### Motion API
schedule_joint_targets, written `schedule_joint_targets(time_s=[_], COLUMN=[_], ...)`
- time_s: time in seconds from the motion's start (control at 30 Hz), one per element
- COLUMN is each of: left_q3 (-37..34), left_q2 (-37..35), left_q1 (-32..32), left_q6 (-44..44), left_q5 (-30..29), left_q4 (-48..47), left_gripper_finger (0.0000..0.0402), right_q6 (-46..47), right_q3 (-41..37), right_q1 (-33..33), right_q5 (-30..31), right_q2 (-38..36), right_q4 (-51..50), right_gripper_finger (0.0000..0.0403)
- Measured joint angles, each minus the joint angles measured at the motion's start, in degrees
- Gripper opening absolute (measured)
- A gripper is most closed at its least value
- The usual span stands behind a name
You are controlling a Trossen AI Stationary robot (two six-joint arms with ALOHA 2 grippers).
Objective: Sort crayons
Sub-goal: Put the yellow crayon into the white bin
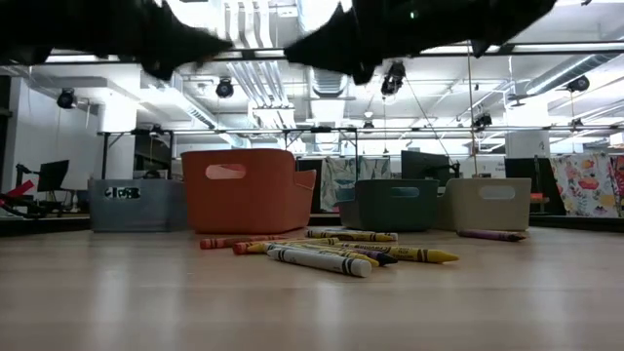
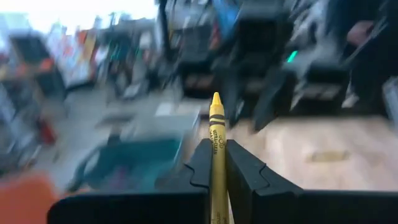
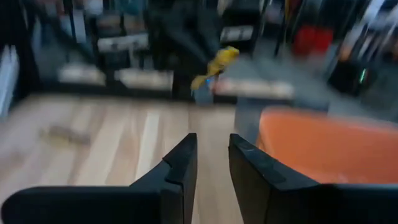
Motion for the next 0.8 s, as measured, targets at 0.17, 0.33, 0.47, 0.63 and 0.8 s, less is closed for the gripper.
schedule_joint_targets(time_s=[0.17, 0.33, 0.47, 0.63, 0.8], left_q3=[0.0, 0.5, 2.5, 6.6, 8.2], left_q2=[1.4, 6.5, 11.4, 16.9, 19.1], left_q1=[0.0, 0.0, 0.1, 0.5, 0.9], left_q6=[4.1, 6.0, 8.0, 10.9, 11.4], left_q5=[1.2, 1.7, 1.8, 1.4, 1.5], left_q4=[7.9, 18.3, 23.4, 25.5, 25.5], left_gripper_finger=[0.0000, 0.0000, 0.0000, 0.0000, 0.0000], right_q6=[-3.1, -3.3, -3.1, -2.7, -2.8], right_q3=[-0.3, 2.0, 3.9, 6.2, 7.4], right_q1=[-0.2, -1.2, -1.9, -2.3, -2.3], right_q5=[-2.0, -3.0, -4.2, -7.4, -9.6], right_q2=[0.5, 0.6, 1.4, 3.5, 4.6], right_q4=[12.8, 12.5, 12.7, 12.7, 12.7], right_gripper_finger=[0.0091, 0.0112, 0.0127, 0.0141, 0.0145])
